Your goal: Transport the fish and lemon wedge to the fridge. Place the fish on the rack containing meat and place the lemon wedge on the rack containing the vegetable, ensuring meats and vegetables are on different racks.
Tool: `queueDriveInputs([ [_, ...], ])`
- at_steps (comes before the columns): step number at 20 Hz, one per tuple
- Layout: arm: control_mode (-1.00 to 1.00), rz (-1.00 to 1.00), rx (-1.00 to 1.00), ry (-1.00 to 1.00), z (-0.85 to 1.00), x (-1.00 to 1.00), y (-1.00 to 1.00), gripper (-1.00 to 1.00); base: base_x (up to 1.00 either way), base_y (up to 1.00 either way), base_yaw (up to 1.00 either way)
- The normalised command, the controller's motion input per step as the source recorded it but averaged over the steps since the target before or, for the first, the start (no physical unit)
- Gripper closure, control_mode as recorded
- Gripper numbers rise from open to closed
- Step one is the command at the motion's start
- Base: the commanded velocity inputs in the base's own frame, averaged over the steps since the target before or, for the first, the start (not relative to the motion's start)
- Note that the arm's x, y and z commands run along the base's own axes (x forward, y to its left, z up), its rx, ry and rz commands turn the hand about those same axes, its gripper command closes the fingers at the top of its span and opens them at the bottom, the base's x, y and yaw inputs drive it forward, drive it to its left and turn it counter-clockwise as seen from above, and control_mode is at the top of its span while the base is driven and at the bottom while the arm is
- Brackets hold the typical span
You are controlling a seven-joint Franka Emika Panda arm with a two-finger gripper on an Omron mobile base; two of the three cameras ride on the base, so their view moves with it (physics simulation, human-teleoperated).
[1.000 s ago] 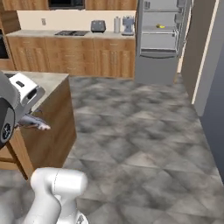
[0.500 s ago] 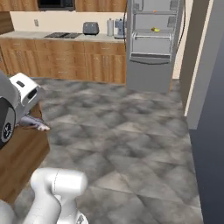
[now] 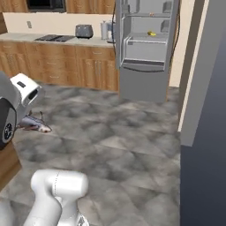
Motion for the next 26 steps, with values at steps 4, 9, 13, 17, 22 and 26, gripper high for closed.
queueDriveInputs([
  [4,1.0,0.0,0.0,0.0,0.0,0.0,0.0,1.0,1.0,-0.11,0.02],
  [9,1.0,0.0,0.0,0.0,0.0,0.0,0.0,1.0,1.0,0.0,0.0],
  [13,1.0,0.0,0.0,0.0,0.0,0.0,0.0,1.0,1.0,-0.14,0.0],
  [17,1.0,0.0,0.0,0.0,0.0,0.0,0.0,1.0,1.0,-0.06,0.0],
  [22,1.0,0.0,0.0,0.0,0.0,0.0,0.0,1.0,1.0,0.24,0.0],
  [26,1.0,0.0,0.0,0.0,0.0,0.0,0.0,1.0,1.0,0.24,0.0],
])
